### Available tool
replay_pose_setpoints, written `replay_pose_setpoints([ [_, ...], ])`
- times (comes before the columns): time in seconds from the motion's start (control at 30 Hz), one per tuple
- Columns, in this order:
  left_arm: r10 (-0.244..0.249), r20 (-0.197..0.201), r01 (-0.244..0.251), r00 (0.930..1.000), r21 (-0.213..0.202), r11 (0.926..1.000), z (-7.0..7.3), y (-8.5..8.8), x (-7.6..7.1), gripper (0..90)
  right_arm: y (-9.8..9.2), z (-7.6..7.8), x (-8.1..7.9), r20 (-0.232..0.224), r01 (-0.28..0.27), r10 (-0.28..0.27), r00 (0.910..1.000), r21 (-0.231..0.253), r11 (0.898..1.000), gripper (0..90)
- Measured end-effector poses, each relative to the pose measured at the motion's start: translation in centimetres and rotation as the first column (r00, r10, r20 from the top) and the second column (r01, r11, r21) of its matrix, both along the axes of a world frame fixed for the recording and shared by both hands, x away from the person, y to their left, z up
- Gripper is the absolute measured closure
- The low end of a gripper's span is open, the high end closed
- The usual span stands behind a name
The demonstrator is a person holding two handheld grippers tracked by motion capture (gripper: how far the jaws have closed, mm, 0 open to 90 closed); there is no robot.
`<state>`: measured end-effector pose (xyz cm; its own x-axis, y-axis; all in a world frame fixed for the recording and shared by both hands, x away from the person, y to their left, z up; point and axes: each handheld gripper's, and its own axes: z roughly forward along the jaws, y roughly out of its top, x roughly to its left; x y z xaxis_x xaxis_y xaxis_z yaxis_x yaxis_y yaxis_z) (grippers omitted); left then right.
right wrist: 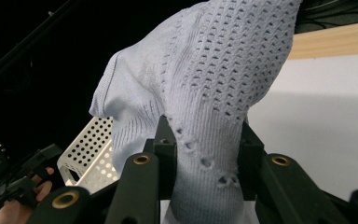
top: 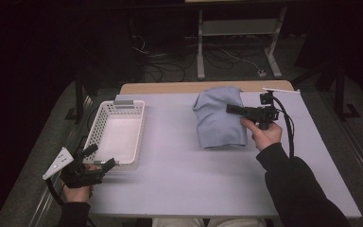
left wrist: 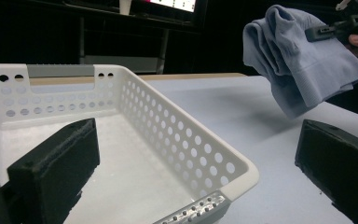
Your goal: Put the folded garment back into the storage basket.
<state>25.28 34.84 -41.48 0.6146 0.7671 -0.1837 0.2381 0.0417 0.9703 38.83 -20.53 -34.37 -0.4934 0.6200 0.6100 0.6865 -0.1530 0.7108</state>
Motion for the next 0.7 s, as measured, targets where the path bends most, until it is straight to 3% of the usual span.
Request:
replay_pose_setpoints([
  [0.7, 0.003, 0.0, -0.003, 1.0, -0.008, 1.0, 0.0, 0.0, 0.0, 0.0, 2.0, 2.8, 1.2, 0.048, -0.014, 0.014, 0.9987, 0.0, 1.0, 68.4],
])
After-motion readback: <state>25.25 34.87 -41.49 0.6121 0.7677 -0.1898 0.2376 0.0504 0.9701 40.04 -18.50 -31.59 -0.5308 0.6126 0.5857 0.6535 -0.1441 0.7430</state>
